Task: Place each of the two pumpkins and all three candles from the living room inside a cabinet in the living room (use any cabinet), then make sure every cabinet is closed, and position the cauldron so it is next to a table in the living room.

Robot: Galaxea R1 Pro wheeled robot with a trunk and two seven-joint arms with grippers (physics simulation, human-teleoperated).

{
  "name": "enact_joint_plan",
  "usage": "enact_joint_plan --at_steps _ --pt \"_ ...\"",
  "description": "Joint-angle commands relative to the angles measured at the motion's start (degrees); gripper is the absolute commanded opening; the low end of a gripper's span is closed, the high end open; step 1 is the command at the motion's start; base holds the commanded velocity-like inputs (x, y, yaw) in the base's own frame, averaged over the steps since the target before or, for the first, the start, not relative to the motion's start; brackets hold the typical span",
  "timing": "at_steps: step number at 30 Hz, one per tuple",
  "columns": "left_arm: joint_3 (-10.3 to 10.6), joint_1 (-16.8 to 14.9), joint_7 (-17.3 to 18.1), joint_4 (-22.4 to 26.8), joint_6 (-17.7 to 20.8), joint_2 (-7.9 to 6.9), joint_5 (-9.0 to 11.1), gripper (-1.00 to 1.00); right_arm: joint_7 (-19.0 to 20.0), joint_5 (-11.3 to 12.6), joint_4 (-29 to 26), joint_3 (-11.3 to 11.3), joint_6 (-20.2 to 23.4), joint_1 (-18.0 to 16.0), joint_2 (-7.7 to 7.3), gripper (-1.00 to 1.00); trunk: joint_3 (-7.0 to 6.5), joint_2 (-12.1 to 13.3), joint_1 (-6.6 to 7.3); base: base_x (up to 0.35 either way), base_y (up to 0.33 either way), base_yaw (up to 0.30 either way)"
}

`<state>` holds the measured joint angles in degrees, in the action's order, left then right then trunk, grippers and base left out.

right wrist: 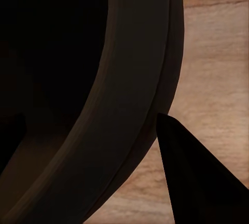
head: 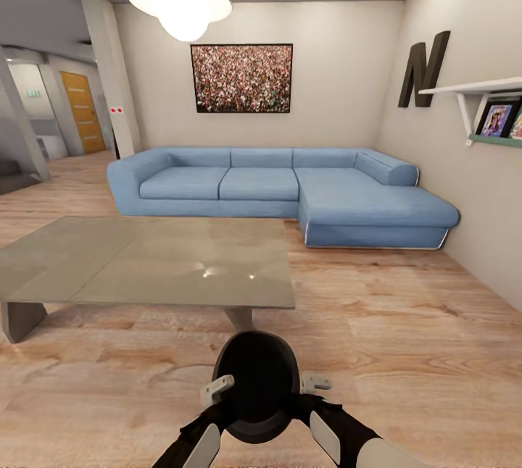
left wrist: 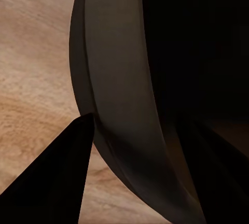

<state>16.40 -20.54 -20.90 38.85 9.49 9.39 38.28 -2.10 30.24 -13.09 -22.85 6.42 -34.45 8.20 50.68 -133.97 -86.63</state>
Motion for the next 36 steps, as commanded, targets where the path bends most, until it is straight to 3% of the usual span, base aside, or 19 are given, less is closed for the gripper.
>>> enact_joint_plan --at_steps 1,23,27,36 --pt "1.5 0.0 -0.4 0.0 0.0 -0.08 1.0 -1.0 0.2 1.3 -1.9 -1.7 0.3 -0.1 -0.03 -1.0 0.23 -0.4 -0.21 0.0 0.0 0.0" --pt "1.5 0.0 -0.4 0.0 0.0 -0.16 1.0 -1.0 0.2 1.4 -1.9 -1.6 0.3 -0.1 -0.04 -1.0 4.18 -9.3 -5.04 0.0 0.0 0.0" --pt "1.5 0.0 -0.4 0.0 0.0 -0.16 1.0 -1.0 0.2 1.4 -1.9 -1.6 0.3 -0.1 -0.07 -1.0 5.07 -9.3 -5.14 0.0 0.0 0.0" --pt "1.5 0.0 -0.5 0.0 0.0 -0.16 1.0 -1.0 0.2 1.4 -1.9 -1.6 0.3 -0.1 -0.12 -1.0 5.07 -9.3 -5.14 0.002 0.0 0.0"
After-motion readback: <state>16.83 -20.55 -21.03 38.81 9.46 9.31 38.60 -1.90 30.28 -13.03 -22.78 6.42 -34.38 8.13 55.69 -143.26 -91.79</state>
